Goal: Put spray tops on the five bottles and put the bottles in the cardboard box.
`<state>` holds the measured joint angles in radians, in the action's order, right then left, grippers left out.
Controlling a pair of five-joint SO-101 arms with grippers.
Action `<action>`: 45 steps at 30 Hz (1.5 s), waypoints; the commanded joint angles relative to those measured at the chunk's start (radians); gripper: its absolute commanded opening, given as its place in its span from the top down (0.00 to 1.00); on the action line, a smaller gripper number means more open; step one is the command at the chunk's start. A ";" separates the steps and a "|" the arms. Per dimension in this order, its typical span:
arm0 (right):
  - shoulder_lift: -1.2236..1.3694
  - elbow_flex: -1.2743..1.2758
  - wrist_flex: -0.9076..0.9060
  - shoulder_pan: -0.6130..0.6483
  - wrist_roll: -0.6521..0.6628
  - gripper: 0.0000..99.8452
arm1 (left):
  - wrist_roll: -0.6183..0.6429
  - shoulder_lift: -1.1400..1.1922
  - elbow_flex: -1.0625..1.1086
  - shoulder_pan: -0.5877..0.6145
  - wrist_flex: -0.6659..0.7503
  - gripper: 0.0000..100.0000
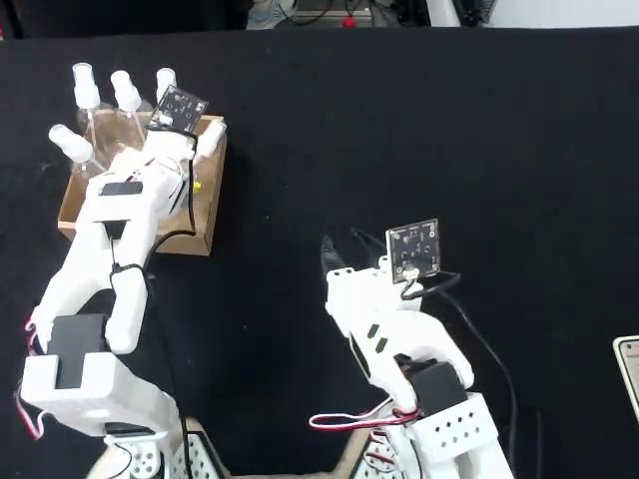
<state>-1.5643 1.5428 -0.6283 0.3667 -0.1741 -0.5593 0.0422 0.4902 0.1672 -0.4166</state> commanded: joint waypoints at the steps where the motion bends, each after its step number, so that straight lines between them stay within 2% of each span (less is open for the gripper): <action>1: -0.018 -0.004 0.031 0.002 0.009 0.87 | -0.003 -0.021 -0.005 -0.002 0.021 0.78; 13: -0.018 -0.005 0.031 0.002 0.009 0.87 | -0.003 -0.023 0.016 -0.038 0.023 0.78; 38: -0.018 -0.007 0.031 0.002 0.009 0.87 | -0.002 -0.023 0.013 -0.028 0.023 0.78; 45: -0.018 -0.007 0.031 0.002 0.009 0.87 | -0.002 -0.164 0.044 -0.033 -0.026 0.78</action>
<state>-1.5643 1.5428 -0.6283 0.3667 -0.1741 -0.5608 -0.0054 0.5286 0.1412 -0.4181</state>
